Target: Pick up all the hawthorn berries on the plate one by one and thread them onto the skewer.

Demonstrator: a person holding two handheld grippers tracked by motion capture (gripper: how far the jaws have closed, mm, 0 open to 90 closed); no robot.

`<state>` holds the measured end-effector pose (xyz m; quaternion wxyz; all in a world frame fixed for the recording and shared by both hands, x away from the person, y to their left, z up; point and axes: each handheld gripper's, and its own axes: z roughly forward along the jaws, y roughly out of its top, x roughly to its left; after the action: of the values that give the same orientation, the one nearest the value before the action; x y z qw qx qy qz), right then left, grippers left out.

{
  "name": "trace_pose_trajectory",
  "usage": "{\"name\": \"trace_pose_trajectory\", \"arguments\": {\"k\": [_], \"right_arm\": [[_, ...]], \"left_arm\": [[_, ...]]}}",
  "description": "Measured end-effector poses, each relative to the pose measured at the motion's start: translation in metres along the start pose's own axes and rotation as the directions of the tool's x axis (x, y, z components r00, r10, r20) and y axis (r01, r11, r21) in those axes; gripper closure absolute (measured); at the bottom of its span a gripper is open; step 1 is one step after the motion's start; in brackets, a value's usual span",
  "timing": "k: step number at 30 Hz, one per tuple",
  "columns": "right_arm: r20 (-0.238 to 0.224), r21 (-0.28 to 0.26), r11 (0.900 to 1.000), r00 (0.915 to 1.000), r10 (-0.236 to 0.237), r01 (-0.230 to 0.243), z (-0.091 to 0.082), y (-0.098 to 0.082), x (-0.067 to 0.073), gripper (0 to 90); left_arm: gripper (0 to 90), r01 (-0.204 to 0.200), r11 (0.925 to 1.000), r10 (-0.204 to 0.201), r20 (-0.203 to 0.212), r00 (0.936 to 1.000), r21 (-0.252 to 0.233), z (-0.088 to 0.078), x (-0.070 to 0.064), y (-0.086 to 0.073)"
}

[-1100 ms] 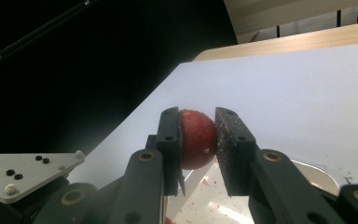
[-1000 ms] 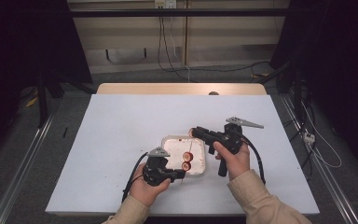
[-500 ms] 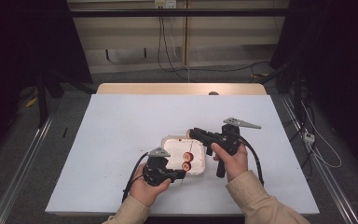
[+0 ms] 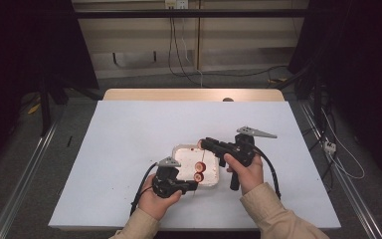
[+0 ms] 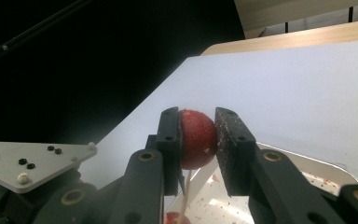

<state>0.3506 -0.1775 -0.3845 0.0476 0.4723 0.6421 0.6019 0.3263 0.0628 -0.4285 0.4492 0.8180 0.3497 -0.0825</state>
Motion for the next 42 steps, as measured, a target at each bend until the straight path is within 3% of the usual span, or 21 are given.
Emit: {"name": "trace_pose_trajectory", "arguments": {"k": [6, 8, 11, 18, 42], "right_arm": [[0.000, 0.003, 1.000, 1.0000, -0.002, 0.002, 0.0009, -0.0013, -0.0004, 72.7], [0.000, 0.003, 1.000, 1.0000, 0.001, -0.001, 0.0012, -0.0019, -0.0001, 72.7], [0.000, 0.005, 1.000, 1.0000, -0.003, 0.003, 0.0019, -0.0029, -0.0002, 72.7], [-0.003, 0.008, 1.000, 1.0000, -0.006, 0.006, 0.0028, -0.0039, 0.0009, 72.7], [0.005, 0.003, 0.999, 0.9991, -0.042, 0.042, 0.0029, -0.0064, 0.0016, 72.6]], "left_arm": [[90.0, 0.012, 0.9999, -0.012, 0.008, 0.9999, -0.006, -0.0006, 0.0016, 0.0000], [90.0, 0.017, 0.9997, -0.017, -0.006, 0.9998, -0.016, -0.0001, 0.0009, -0.0002], [90.0, 0.017, 0.9998, -0.017, 0.011, 0.9998, -0.010, -0.0008, 0.0017, 0.0001], [90.0, 0.026, 0.9995, -0.026, -0.006, 0.9996, -0.020, -0.0012, 0.0016, 0.0000], [90.0, 0.037, 0.9992, -0.037, -0.005, 0.9993, -0.016, -0.0011, 0.0043, 0.0000]]}}
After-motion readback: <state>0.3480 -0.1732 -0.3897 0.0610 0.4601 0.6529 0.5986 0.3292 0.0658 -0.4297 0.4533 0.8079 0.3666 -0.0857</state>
